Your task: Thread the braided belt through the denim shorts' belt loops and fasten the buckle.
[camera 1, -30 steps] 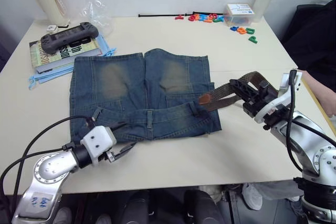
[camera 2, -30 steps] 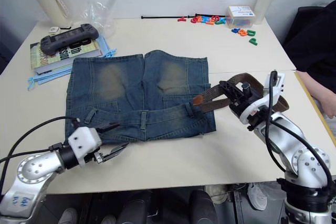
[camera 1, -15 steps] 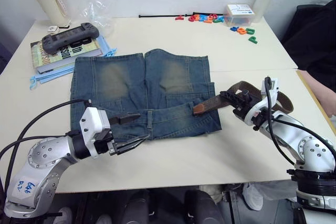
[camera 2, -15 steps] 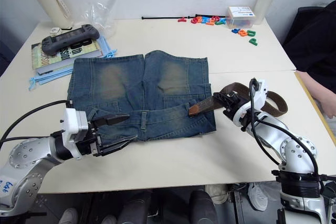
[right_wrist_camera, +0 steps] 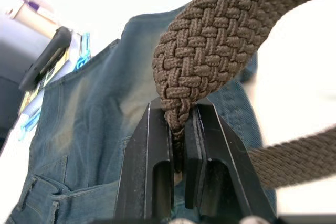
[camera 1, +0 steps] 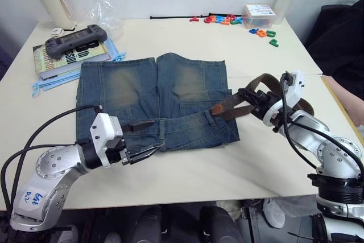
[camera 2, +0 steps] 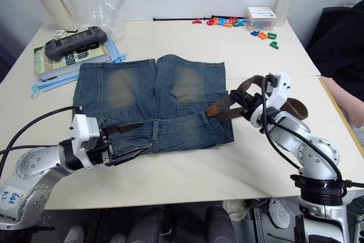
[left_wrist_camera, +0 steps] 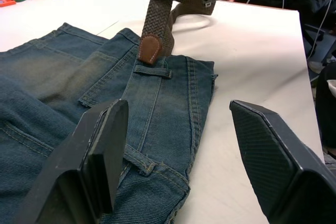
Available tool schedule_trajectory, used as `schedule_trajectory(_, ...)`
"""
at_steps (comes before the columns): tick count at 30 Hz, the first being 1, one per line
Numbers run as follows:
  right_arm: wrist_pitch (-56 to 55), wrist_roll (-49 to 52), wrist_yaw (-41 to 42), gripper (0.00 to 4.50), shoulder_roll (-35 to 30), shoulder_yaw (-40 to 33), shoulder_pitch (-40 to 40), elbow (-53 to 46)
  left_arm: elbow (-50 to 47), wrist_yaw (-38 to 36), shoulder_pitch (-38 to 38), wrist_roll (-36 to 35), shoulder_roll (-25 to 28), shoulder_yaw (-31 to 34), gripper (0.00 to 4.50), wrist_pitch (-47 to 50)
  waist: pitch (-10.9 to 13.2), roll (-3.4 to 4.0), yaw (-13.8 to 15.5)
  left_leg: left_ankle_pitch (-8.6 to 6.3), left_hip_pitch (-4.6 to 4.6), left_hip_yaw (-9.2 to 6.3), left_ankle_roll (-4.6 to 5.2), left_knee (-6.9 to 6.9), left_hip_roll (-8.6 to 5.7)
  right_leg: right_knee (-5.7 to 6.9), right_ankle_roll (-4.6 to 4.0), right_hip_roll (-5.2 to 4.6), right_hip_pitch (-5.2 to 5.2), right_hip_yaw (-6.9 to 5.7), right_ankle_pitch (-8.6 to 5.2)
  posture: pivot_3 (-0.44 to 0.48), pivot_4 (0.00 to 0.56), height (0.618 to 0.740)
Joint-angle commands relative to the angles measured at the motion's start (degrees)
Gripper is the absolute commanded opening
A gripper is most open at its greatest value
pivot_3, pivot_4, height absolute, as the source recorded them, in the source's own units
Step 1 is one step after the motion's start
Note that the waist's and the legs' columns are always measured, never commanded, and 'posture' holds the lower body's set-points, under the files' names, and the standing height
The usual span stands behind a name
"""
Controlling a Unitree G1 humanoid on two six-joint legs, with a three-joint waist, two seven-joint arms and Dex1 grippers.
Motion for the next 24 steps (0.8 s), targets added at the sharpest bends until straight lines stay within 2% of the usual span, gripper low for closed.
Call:
schedule_trajectory(1,1.18,-2.70,-2.63,0.00,-1.04,-0.09,-1.18,-6.23,-2.40,1.41,-1.07,0.04,0.01,-0.20,3.43,0.41,0.00,0.00,0.02,0.00,-0.01,0.00,0.00,0.00,0.00,0.00,0.00,0.00,-0.01,0.00,0.00,0.000,0.150,0.713)
schedule_trajectory(15,4.46,-10.44,-5.04,0.00,2.36,2.88,2.16,-9.73,-3.81,3.65,-4.31,-1.29,0.26,-1.08,3.43,4.50,0.00,0.00,-0.05,0.01,-0.02,0.04,-0.02,-0.03,0.00,0.00,0.00,0.04,-0.04,-0.02,0.00,0.000,0.150,0.713)
schedule_trajectory(24,5.80,-11.89,-3.78,0.00,3.58,1.08,0.48,-9.61,-4.54,4.55,-5.05,-1.59,0.01,-0.99,3.43,6.20,0.00,0.00,-0.04,0.03,-0.01,0.05,-0.05,-0.04,0.00,0.02,0.00,0.06,-0.06,-0.02,0.00,0.000,0.150,0.713)
